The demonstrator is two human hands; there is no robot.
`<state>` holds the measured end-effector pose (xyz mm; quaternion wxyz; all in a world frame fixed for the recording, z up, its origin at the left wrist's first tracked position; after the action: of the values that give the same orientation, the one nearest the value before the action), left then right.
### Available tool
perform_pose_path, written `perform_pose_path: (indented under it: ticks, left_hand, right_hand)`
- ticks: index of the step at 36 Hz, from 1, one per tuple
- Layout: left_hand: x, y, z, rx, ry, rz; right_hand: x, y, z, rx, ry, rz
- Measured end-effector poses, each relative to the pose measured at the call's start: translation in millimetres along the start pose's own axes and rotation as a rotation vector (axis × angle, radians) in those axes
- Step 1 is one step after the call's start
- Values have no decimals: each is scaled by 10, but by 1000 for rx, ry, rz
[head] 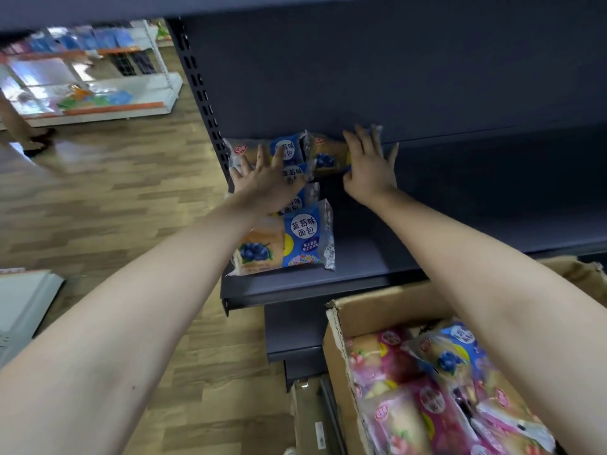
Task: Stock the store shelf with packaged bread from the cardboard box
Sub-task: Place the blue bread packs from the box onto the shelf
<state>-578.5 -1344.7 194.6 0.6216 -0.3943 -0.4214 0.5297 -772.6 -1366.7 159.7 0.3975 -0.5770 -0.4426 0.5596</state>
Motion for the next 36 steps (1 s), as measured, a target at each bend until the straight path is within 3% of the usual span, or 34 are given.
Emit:
perform_pose_path:
  ticks: [12,25,29,36]
  left_hand:
    - [795,196,1003,-16,172,81]
    - [2200,1177,1734,-16,429,255]
    - [2441,1508,1800,-28,407,201]
    - [2534,1923,1733,61,164,-35]
  right_hand:
    - [1129,-595,758,-25,-50,59]
    - [2716,-913,1764,21,-310,54]
    - [3046,-754,1840,58,-296,-17]
    - [3316,-510,1854,115,-152,-320]
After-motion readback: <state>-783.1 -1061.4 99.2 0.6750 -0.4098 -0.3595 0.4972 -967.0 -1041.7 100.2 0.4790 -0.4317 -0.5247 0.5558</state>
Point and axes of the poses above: each hand's wrist, its own x-axis away from the middle knuckle, its own y-axis out of the palm, z = x × y, the point moved 1 cm from there along -x, towards the middle knuckle, and after that the axes turned 10 degrees about x, right-handed, at the moved point
